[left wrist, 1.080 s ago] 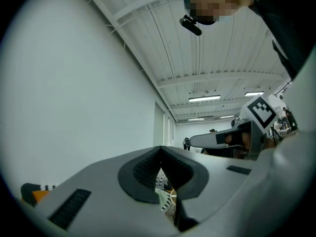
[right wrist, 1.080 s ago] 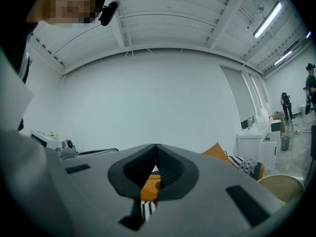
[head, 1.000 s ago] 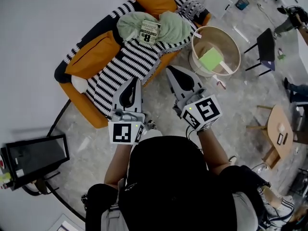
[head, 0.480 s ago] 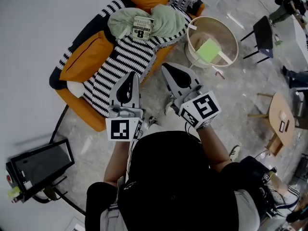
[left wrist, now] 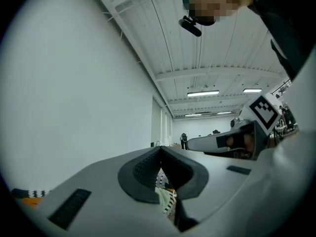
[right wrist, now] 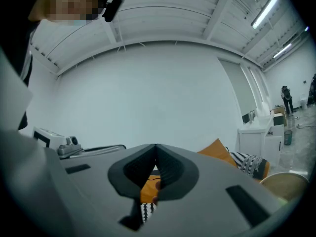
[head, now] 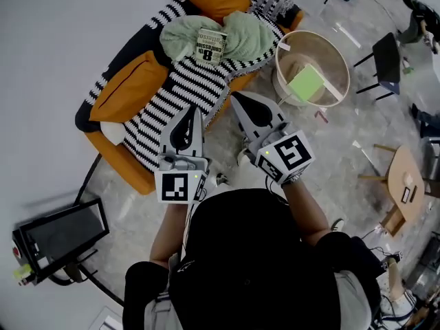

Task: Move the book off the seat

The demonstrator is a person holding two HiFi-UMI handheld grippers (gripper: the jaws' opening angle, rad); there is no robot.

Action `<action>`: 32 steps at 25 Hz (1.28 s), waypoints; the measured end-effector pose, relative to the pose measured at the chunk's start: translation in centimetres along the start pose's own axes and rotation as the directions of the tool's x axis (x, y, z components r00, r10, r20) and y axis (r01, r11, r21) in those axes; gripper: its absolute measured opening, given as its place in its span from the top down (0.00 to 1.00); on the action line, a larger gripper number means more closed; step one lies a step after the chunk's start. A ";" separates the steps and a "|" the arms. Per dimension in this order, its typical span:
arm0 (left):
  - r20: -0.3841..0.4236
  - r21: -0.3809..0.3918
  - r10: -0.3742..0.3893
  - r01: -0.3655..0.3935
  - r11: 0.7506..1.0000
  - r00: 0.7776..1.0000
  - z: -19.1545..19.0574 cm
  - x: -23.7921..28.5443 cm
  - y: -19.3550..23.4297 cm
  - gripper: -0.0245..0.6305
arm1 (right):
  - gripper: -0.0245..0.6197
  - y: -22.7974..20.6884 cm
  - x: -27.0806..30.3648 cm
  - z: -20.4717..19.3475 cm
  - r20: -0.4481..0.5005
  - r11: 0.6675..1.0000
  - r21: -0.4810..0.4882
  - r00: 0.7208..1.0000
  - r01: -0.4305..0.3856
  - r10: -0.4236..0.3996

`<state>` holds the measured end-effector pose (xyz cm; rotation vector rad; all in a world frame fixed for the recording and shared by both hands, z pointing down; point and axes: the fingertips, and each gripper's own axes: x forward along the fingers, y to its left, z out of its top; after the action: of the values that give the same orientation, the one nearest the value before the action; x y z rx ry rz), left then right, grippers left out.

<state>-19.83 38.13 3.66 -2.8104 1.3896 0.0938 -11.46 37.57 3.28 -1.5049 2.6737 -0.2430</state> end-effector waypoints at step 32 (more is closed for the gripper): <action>-0.029 0.029 0.176 -0.175 0.984 0.984 -2.1 21.0 1.3 0.95 | 0.94 -19.0 10.5 1.9 -0.055 0.980 0.017 0.979 -0.197 0.198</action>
<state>-8.05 20.55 4.62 -2.6736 1.6309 0.0314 -0.65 18.72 4.85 -1.2351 2.8346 -0.2920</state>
